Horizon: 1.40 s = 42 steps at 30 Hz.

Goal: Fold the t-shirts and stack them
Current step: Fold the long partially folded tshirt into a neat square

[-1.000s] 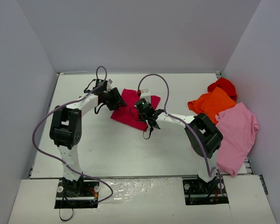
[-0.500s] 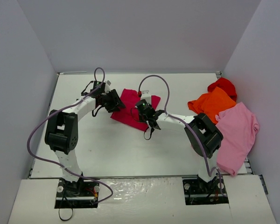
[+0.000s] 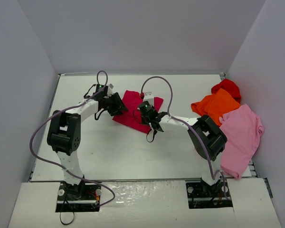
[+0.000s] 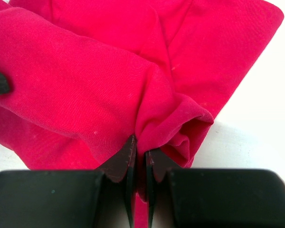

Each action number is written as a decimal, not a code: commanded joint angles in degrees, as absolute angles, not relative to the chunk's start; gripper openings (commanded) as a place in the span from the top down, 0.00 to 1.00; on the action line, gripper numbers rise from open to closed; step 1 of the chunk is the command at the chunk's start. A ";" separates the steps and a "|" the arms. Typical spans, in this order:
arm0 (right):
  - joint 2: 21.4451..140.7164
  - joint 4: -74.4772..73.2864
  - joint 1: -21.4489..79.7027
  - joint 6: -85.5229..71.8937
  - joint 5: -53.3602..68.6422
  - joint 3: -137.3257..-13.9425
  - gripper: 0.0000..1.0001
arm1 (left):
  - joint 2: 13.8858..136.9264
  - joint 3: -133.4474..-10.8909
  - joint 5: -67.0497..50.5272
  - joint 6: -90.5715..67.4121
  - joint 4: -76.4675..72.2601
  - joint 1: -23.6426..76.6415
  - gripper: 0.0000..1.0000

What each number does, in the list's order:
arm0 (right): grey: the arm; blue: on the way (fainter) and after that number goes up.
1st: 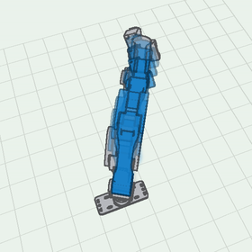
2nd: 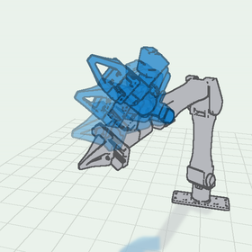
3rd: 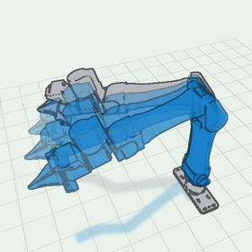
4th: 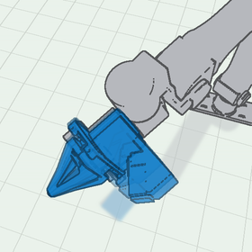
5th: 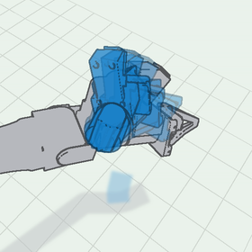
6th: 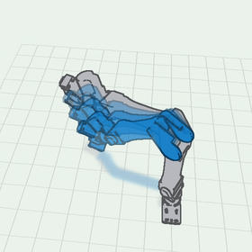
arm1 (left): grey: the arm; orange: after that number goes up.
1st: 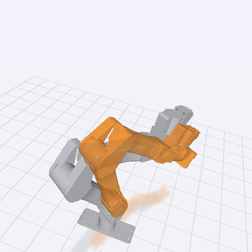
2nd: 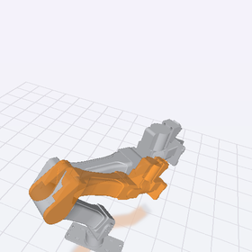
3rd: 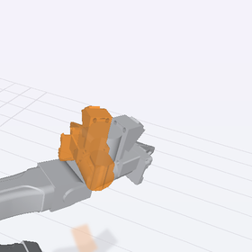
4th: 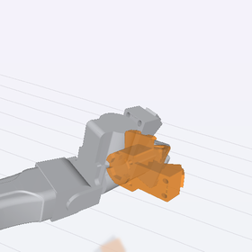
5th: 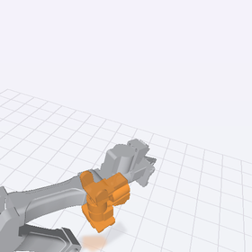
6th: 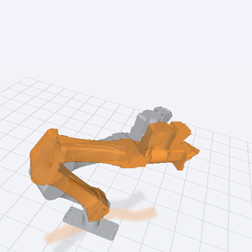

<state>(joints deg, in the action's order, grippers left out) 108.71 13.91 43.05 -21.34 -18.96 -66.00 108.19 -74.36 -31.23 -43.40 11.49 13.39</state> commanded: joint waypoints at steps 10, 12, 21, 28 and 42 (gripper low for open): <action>107.31 15.29 42.69 -21.75 -18.08 -66.33 1.00 | 109.07 -80.13 -32.41 -43.55 7.58 13.01 0.77; 107.31 15.35 42.71 -21.98 -17.84 -66.03 1.00 | 108.95 -79.83 -32.88 -43.98 6.78 13.01 0.94; 106.70 15.29 42.68 -22.75 -15.76 -64.70 1.00 | 105.46 -75.12 -33.71 -44.30 6.37 13.10 1.00; 101.21 12.95 44.27 -24.55 -12.93 -60.74 1.00 | 100.21 -66.98 -34.49 -44.13 5.85 13.44 1.00; 84.47 4.57 57.19 -34.50 -12.84 -48.82 1.00 | 72.82 -48.75 -31.74 -45.69 15.80 14.85 1.00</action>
<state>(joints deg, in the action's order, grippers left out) 90.37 7.79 52.99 -29.13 -11.19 -50.95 83.90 -49.63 -33.23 -44.63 11.59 14.40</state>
